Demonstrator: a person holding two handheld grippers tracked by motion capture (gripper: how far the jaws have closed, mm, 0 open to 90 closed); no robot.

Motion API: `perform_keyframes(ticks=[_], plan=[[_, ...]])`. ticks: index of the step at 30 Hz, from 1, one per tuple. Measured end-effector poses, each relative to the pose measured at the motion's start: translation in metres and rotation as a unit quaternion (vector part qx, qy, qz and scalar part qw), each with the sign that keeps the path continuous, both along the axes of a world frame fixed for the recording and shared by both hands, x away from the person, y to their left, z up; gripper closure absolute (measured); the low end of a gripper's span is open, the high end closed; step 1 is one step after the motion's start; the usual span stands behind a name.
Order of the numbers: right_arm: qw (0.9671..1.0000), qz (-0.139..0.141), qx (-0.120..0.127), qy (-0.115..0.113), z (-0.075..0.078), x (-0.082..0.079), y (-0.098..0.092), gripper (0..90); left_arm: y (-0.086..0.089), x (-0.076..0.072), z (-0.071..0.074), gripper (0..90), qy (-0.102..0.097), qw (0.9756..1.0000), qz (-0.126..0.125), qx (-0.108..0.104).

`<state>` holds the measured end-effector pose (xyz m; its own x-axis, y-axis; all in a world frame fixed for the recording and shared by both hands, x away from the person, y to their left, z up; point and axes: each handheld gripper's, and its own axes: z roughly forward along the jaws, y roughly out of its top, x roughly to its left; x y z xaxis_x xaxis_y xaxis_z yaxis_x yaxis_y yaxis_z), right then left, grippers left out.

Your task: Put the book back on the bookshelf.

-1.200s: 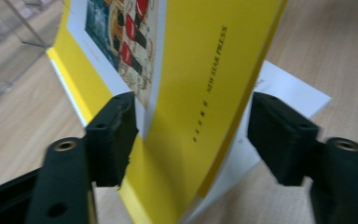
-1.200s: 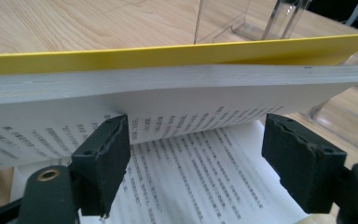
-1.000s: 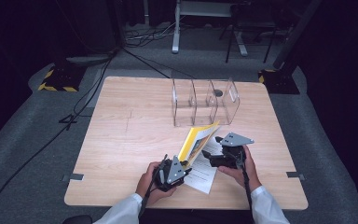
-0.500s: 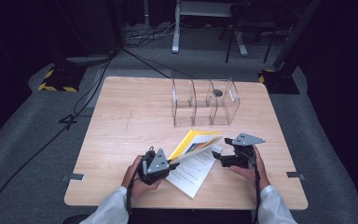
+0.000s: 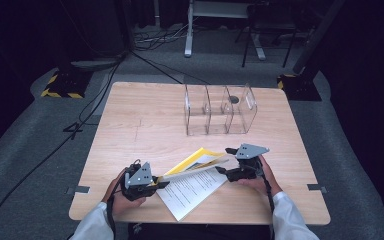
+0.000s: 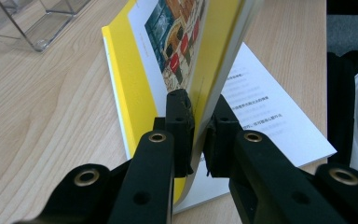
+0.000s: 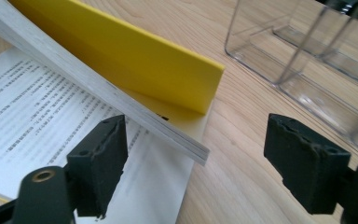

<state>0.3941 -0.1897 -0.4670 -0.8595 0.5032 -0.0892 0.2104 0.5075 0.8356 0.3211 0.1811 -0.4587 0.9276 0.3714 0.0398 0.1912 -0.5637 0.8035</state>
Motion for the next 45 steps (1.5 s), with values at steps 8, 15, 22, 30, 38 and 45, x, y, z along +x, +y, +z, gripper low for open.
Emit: perform_keyframes(ticks=[8, 15, 22, 30, 38, 45], plan=[[0.9975, 0.058, 0.038, -0.013, 0.002, 0.007, 0.009, 45.5, 0.015, 0.007, -0.001, 82.0, 0.016, 0.9998, 0.003, -0.007], [0.996, 0.075, 0.042, -0.022, 0.003, 0.002, 0.011, 59.0, 0.027, 0.012, -0.002, 78.2, 0.018, 0.9993, 0.026, -0.019], [0.9891, 0.141, 0.031, -0.032, 0.005, -0.015, 0.012, 75.7, 0.031, 0.026, 0.0, 69.2, 0.018, 0.9984, 0.053, -0.007], [0.9854, 0.162, 0.026, -0.045, 0.006, -0.027, 0.014, 80.7, 0.036, 0.032, 0.004, 43.9, 0.034, 0.9973, 0.064, -0.006], [0.9861, 0.16, 0.014, -0.043, 0.01, -0.032, 0.02, 81.0, 0.027, 0.01, 0.024, 28.4, -0.012, 0.9968, 0.079, 0.001], [0.9862, 0.16, 0.011, -0.041, 0.011, -0.033, 0.021, 81.1, -0.013, -0.012, 0.042, 25.2, -0.048, 0.9972, 0.052, 0.024]])
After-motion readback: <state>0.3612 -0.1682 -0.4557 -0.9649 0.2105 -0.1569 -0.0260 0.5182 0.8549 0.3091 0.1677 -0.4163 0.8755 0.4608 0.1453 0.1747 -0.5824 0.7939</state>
